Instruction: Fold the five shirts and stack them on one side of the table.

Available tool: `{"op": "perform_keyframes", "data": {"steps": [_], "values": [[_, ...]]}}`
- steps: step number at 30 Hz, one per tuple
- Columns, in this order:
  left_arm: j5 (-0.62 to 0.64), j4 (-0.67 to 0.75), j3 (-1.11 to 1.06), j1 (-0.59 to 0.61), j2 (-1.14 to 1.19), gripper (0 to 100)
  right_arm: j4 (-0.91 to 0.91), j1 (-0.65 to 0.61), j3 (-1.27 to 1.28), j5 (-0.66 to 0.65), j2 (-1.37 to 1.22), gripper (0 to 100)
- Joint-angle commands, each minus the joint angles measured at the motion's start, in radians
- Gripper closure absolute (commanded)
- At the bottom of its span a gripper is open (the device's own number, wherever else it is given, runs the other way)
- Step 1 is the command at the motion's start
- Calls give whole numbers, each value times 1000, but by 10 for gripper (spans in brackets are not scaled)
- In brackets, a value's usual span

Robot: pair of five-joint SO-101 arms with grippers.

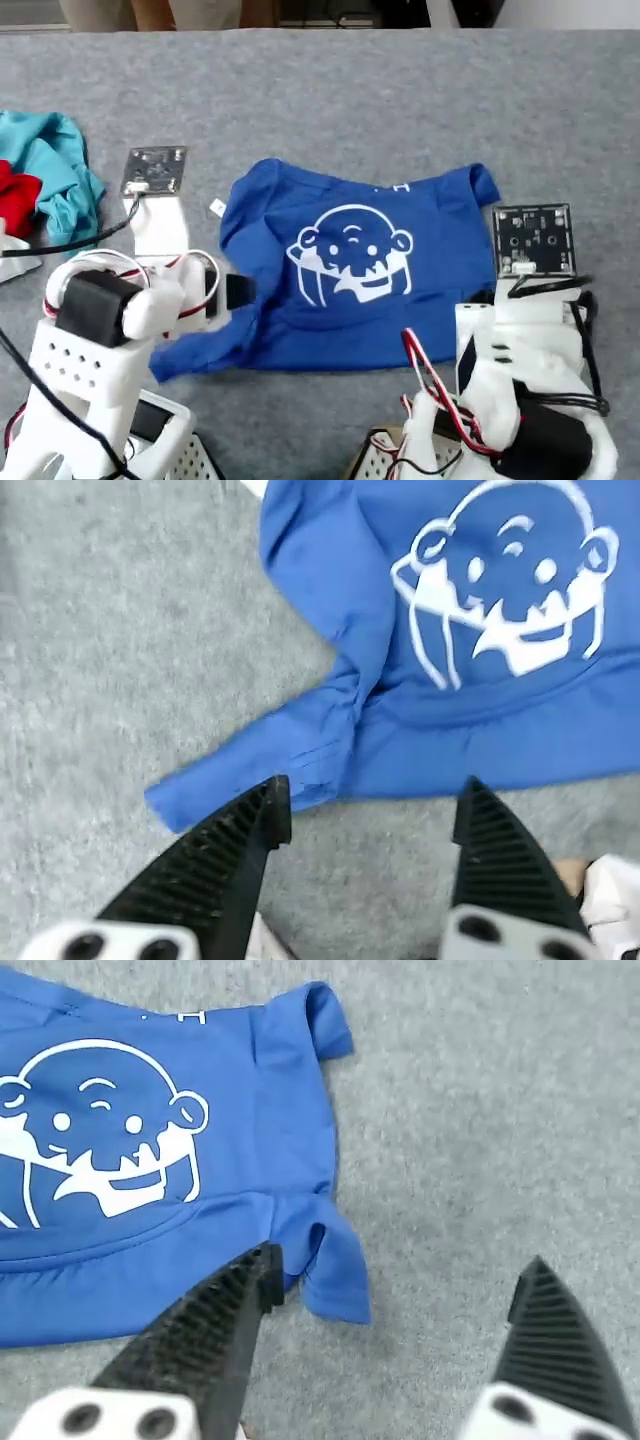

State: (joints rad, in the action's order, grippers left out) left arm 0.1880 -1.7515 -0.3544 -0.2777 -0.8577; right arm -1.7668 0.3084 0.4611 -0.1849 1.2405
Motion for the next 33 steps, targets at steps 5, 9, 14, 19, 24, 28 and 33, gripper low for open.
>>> {"op": "perform_keyframes", "data": {"steps": [5, 9, 14, 19, 24, 28, 33], "values": [[20, 110, 155, 11, 41, 719, 153, -18, 4, 118, -151, 731], [20, 292, 104, 11, 176, 719, 203, -70, -54, 222, -348, 775], [64, 528, 118, 57, 440, 719, 241, -168, -246, 334, -621, 782], [74, 675, 203, 101, 723, 723, 299, -200, -420, 399, -946, 779], [68, 683, 365, 101, 990, 752, 296, -196, -613, 416, -1265, 781], [72, 683, 508, 101, 1202, 753, 298, -196, -736, 416, -1492, 781], [68, 674, 649, 104, 1422, 754, 296, -183, -868, 416, -1725, 781]]}}
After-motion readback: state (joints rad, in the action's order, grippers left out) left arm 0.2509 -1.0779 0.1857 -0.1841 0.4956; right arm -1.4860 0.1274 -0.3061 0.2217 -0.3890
